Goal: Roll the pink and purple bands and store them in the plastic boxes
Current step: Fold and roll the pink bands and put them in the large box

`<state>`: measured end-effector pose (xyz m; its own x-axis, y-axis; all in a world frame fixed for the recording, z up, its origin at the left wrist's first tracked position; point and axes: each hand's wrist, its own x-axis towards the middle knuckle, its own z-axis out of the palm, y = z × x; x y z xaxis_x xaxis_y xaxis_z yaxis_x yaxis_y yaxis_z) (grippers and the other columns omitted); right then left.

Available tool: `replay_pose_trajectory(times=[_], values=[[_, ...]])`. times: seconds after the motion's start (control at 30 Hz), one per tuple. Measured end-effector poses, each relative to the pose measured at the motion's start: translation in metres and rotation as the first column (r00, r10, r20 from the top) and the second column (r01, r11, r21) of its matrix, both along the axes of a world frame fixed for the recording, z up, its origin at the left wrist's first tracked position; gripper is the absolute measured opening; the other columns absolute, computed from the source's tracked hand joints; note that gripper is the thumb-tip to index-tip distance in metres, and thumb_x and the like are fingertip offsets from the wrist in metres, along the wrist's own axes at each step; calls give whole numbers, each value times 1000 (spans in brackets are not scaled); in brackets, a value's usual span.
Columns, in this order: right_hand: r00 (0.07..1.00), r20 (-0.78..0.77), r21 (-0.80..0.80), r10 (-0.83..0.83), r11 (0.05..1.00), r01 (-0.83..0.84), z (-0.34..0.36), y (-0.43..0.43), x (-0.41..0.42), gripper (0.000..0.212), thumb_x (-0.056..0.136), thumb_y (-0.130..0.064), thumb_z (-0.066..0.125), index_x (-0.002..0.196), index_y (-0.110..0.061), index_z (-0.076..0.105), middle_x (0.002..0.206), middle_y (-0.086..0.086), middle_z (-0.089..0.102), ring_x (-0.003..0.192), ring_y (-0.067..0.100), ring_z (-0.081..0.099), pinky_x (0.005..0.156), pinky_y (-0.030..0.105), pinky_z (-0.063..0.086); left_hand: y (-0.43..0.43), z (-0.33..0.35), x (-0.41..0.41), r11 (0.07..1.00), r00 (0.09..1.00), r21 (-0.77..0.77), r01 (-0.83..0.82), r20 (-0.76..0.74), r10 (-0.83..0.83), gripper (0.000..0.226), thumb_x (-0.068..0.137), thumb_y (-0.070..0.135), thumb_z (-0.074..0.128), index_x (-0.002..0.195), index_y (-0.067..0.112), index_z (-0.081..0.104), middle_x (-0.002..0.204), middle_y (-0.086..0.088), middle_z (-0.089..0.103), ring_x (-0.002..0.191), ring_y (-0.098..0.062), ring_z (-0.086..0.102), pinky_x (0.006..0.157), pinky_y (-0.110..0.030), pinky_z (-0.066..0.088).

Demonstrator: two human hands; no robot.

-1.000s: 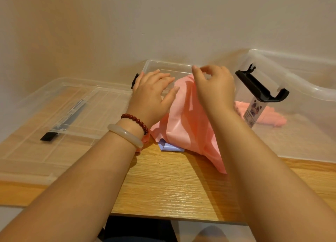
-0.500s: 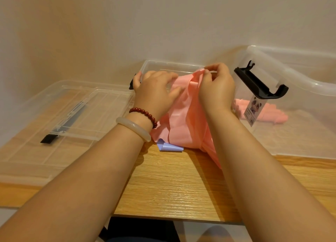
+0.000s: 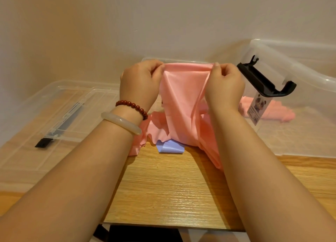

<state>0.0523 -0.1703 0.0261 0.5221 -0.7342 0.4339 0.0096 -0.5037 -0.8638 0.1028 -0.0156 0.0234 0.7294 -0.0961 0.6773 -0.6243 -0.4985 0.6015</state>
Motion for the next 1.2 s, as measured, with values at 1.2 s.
replay_pose_trajectory(times=[1.2], values=[[986, -164, -249, -10, 968, -31, -22, 24, -26, 33, 96, -28, 55, 128, -17, 55, 124, 7, 56, 115, 26, 51, 99, 40, 40, 12, -21, -26, 992, 996, 97, -85, -18, 87, 31, 95, 22, 57, 124, 15, 63, 117, -7, 53, 120, -22, 41, 95, -19, 31]])
